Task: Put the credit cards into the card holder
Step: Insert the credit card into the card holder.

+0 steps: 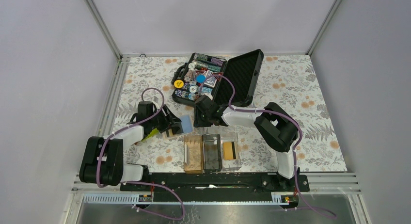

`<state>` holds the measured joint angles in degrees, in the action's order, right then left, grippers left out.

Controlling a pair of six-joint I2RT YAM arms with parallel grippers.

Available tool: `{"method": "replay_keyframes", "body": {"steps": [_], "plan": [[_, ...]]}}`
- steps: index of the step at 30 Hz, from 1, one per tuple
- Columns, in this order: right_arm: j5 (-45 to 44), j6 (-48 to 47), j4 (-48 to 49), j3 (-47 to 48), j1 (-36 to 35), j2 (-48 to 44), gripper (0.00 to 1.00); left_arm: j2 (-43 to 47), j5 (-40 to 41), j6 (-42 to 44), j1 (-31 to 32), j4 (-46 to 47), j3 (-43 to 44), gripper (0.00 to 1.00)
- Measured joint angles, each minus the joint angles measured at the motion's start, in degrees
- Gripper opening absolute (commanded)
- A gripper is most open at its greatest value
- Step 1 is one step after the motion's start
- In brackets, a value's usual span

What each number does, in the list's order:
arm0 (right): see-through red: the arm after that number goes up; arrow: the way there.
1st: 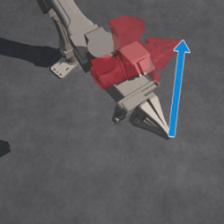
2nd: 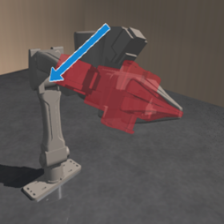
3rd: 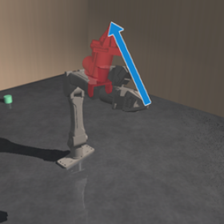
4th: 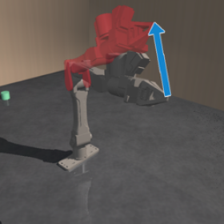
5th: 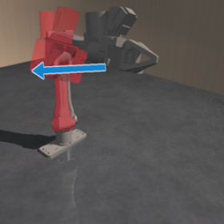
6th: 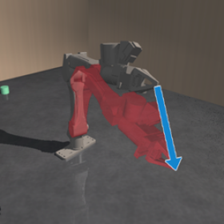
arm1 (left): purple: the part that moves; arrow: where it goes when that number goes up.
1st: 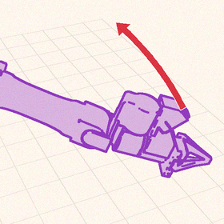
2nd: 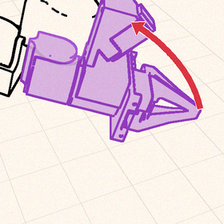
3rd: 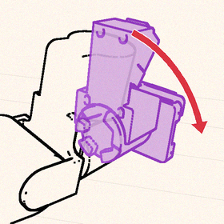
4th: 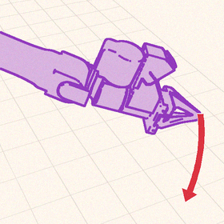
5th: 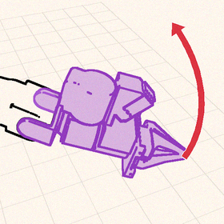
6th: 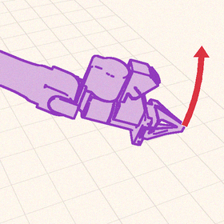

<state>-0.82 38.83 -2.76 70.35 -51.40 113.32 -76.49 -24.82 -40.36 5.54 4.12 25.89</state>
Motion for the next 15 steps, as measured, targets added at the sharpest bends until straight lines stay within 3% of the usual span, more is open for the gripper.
{"method": "replay_keyframes", "body": {"steps": [15], "plan": [[0.9,-0.5,0.5,-0.1,0.0,0.0,0.39,1.0,9.2,2.4,5.6,-11.3,5.8,0.78]]}}
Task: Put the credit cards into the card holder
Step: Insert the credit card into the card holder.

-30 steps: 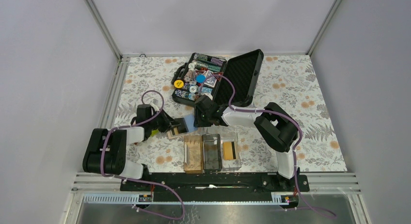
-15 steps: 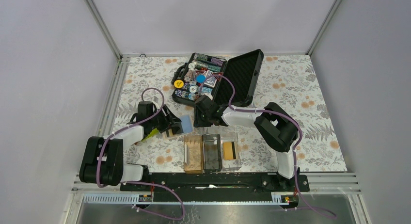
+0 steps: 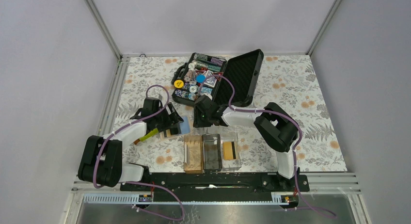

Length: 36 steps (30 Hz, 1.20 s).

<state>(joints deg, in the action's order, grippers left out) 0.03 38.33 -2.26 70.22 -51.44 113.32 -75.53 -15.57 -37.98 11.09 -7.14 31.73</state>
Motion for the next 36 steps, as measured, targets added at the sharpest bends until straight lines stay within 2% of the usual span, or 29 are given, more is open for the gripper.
{"method": "replay_keyframes", "body": {"steps": [8,10,12,16,30,36], "plan": [[1.1,-0.1,0.1,-0.1,0.0,0.0,0.39,-3.0,3.9,-0.9,4.9,-2.6,3.5,0.8],[1.1,-0.1,0.2,-0.2,0.0,0.0,0.39,-3.0,4.8,-1.1,5.4,-3.6,3.8,0.83],[1.1,-0.1,0.5,-0.3,0.0,0.0,0.39,-3.0,5.6,-1.2,5.6,-4.3,4.2,0.9],[1.1,-0.1,0.8,-0.5,0.0,0.0,0.39,-1.9,7.5,-1.0,5.8,-7.2,4.7,0.93],[4.2,-0.8,3.9,-2.2,-0.1,-0.5,0.43,4.1,12.2,-0.4,5.8,-15.8,4.7,0.96],[4.2,-0.7,4.4,-2.4,-0.2,-0.5,0.43,4.7,11.8,0.0,5.8,-16.2,4.6,0.89]]}}
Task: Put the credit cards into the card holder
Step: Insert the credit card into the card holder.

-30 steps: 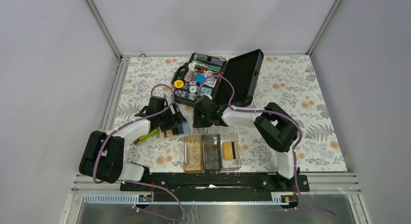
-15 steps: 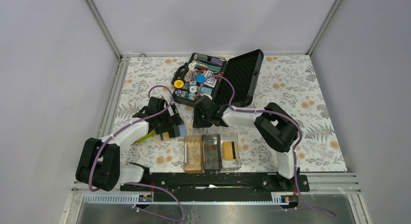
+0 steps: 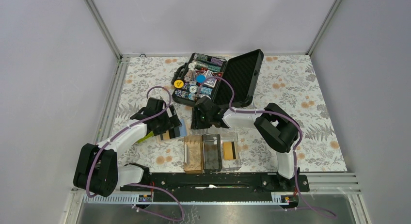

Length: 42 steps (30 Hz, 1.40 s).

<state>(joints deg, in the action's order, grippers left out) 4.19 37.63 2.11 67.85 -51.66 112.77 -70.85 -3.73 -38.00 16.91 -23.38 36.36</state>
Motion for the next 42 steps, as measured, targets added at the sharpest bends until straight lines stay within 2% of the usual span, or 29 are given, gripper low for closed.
{"method": "replay_keyframes", "body": {"steps": [4,14,19,25,42], "plan": [[-0.2,0.0,-0.1,0.1,0.0,0.0,0.43,-0.2,-1.1,-0.1,0.0,1.2,-0.4,0.82],[-0.5,-0.3,-0.3,2.4,0.6,1.7,0.39,-1.6,-1.5,-0.2,0.0,2.5,-1.5,0.82],[-0.7,-0.4,-0.3,2.6,0.7,2.1,0.27,-1.7,-1.7,-0.5,0.0,4.0,-2.3,0.81],[-0.7,-0.5,-0.3,2.7,0.7,2.4,0.19,-2.4,-3.8,-2.1,0.0,8.7,-3.4,0.79],[-1.6,-0.5,-0.3,2.7,0.7,2.6,0.15,-2.4,-8.9,-6.2,-0.2,20.4,-7.7,0.79]]}}
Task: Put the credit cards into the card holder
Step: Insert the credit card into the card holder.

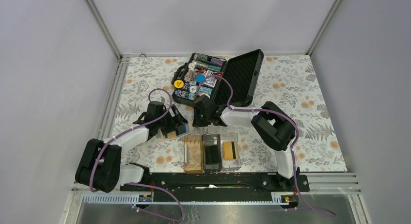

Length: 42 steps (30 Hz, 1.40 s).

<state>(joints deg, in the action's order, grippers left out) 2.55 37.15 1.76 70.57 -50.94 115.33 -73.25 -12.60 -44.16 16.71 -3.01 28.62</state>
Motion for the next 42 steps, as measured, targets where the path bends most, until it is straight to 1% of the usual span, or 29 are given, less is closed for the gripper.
{"method": "replay_keyframes", "body": {"steps": [13,18,23,24,26,28,30,32,37,42], "plan": [[-0.1,0.0,-1.1,0.5,0.0,0.0,0.11,0.6,-2.9,-2.5,0.0,3.1,-0.5,0.81],[-0.2,0.0,-1.1,0.5,0.0,0.0,0.09,2.3,-2.8,-3.3,0.0,3.2,-1.1,0.84],[-0.1,0.0,-1.1,0.5,0.0,0.0,0.1,2.2,-3.7,-3.7,0.0,4.7,-1.3,0.86],[-0.2,0.0,-1.2,0.5,0.0,0.0,0.13,2.2,-4.0,-3.7,0.0,5.0,-1.4,0.88],[-0.4,-0.1,-1.7,0.7,0.0,0.0,0.23,2.1,-4.2,-3.7,0.0,4.9,-1.4,0.91],[-1.4,-0.7,-2.9,1.3,0.0,0.0,0.35,2.4,-3.7,-2.8,0.0,3.9,-1.4,0.94],[-2.9,-1.6,-4.3,1.9,0.0,-0.2,0.46,3.7,-2.4,-1.6,0.0,1.1,-1.3,0.98],[-4.5,-2.7,-6.0,2.3,0.0,-0.9,0.53,5.9,-0.9,-0.4,0.0,-1.8,-1.1,0.99],[-7.7,-5.4,-11.7,3.3,0.0,-2.1,0.63,12.3,3.9,2.4,0.0,-8.7,1.6,0.99],[-8.0,-7.0,-14.4,3.5,0.0,-4.6,0.7,14.5,8.5,3.8,-1.9,-14.2,2.9,0.99]]}}
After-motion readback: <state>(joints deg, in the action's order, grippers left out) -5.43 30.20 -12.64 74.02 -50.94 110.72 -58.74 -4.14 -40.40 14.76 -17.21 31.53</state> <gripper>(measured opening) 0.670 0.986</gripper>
